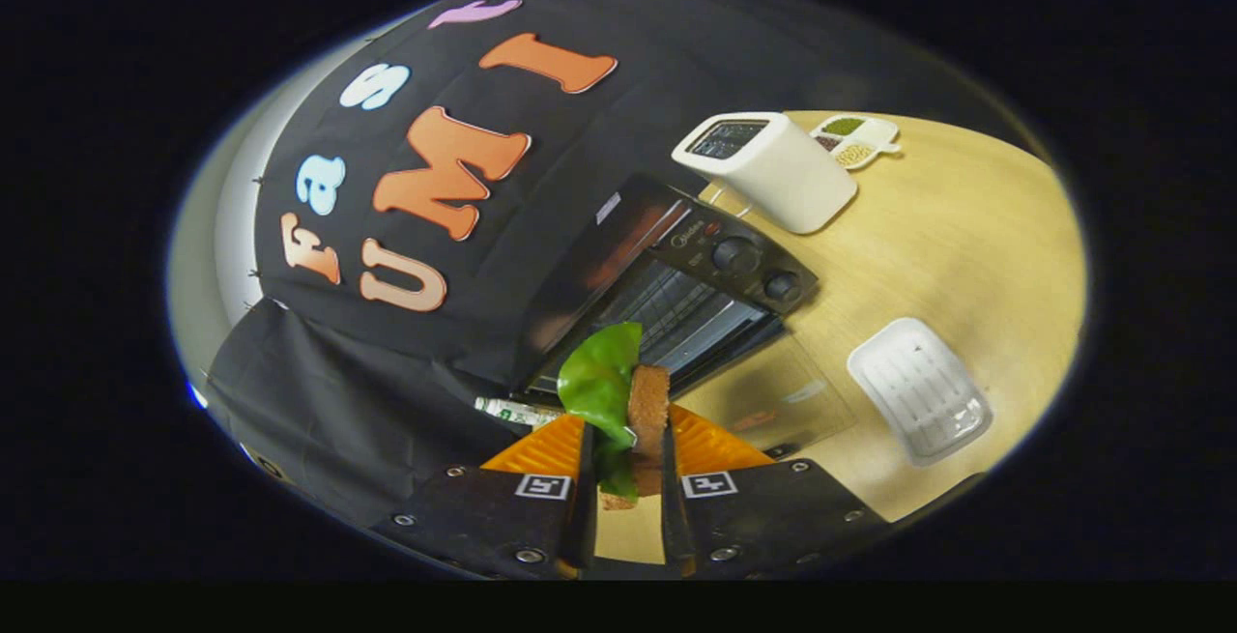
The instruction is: Open the toaster oven, put the food inside, and close the toaster oven door.
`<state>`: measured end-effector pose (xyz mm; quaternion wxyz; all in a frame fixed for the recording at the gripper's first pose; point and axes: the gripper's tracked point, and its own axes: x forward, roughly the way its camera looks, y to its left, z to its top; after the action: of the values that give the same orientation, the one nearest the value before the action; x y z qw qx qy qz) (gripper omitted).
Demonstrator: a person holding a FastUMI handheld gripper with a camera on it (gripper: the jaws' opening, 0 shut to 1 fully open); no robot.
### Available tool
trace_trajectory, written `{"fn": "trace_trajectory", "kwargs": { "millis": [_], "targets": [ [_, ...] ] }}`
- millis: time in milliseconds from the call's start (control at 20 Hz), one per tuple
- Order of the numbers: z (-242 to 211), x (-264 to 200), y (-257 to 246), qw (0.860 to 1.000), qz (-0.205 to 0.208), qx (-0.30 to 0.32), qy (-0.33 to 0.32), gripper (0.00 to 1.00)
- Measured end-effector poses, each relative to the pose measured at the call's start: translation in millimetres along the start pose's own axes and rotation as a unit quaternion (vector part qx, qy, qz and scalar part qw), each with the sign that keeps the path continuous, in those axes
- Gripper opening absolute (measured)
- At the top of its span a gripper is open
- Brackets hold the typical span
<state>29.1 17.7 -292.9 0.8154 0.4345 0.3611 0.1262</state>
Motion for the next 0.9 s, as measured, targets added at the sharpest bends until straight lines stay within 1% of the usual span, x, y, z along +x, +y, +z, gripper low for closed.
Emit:
{"fn": "trace_trajectory", "kwargs": {
  "millis": [150, 300, 400, 500, 600, 750, 800, 850, 900],
  "targets": [
    [-3.6, 29.9, 0.4, 0.999, -0.004, 0.035, -0.026, 0.27],
    [5.0, 57.0, -9.9, 0.994, -0.008, 0.081, -0.071, 0.27],
    [9.2, 75.6, -22.8, 0.989, -0.022, 0.112, -0.098, 0.27],
    [16.3, 94.1, -33.8, 0.98, -0.034, 0.145, -0.135, 0.27],
    [21.7, 112.9, -31.5, 0.971, -0.029, 0.179, -0.157, 0.27],
    [20.4, 139.4, -28.0, 0.965, -0.039, 0.191, -0.178, 0.29],
    [23.8, 147.3, -26.2, 0.963, -0.048, 0.191, -0.186, 0.3],
    [26.5, 154.3, -23.3, 0.962, -0.055, 0.184, -0.192, 0.35],
    [24.7, 163.2, -22.2, 0.965, -0.073, 0.169, -0.185, 0.37]
  ]
}}
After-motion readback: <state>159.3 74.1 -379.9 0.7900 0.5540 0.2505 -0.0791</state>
